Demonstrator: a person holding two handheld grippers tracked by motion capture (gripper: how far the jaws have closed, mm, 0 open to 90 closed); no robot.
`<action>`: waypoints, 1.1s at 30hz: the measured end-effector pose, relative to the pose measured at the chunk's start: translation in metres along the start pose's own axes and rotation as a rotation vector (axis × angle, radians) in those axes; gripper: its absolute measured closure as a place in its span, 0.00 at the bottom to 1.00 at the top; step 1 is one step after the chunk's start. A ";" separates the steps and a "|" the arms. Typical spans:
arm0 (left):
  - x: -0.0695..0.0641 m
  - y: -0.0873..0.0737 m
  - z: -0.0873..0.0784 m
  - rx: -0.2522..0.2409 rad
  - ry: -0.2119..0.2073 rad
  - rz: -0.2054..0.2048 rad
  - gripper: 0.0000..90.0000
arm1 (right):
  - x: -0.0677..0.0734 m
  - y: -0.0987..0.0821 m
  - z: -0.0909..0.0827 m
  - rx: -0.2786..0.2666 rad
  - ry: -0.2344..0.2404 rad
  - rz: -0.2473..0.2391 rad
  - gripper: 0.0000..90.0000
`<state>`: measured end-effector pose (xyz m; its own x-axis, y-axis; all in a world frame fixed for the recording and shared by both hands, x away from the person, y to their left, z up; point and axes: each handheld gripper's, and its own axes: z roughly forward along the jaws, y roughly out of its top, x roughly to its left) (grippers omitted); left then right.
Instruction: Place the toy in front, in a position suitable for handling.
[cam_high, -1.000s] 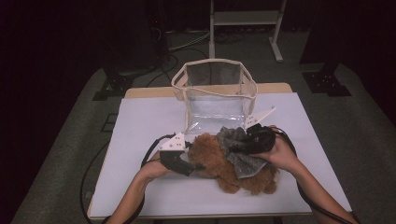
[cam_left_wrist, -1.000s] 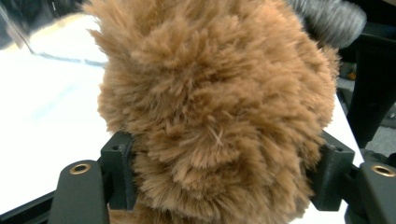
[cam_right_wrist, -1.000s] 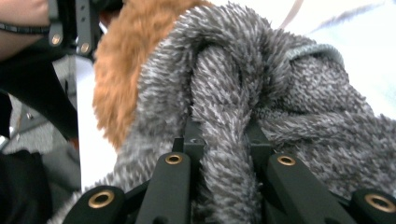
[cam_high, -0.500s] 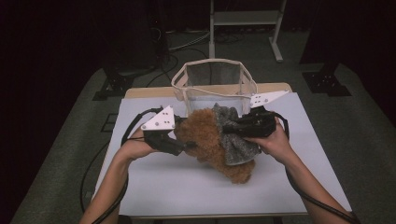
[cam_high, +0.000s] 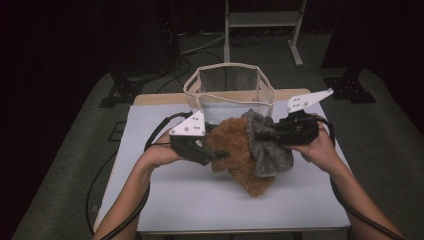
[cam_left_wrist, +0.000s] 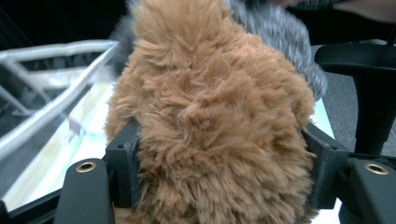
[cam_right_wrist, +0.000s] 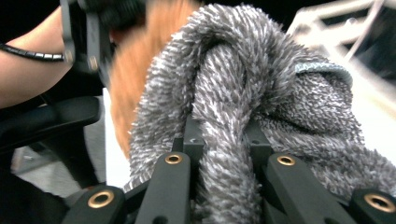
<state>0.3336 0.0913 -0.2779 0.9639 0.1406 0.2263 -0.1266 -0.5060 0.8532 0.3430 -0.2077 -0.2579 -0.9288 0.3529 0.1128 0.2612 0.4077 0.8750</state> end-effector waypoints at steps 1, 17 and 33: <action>0.000 0.006 0.005 0.006 -0.001 0.012 0.33 | 0.000 0.000 0.000 0.000 0.000 0.000 0.84; -0.005 0.048 0.051 0.021 -0.070 0.082 0.20 | 0.005 0.031 -0.020 0.173 -0.088 -0.054 0.84; 0.000 0.020 0.044 -0.038 -0.108 -0.043 0.17 | 0.007 0.015 -0.029 0.164 -0.069 -0.050 0.84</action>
<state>0.3411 0.0438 -0.2818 0.9880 0.0677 0.1388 -0.0913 -0.4689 0.8785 0.3332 -0.2236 -0.2302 -0.9230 0.3834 0.0332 0.2594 0.5560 0.7897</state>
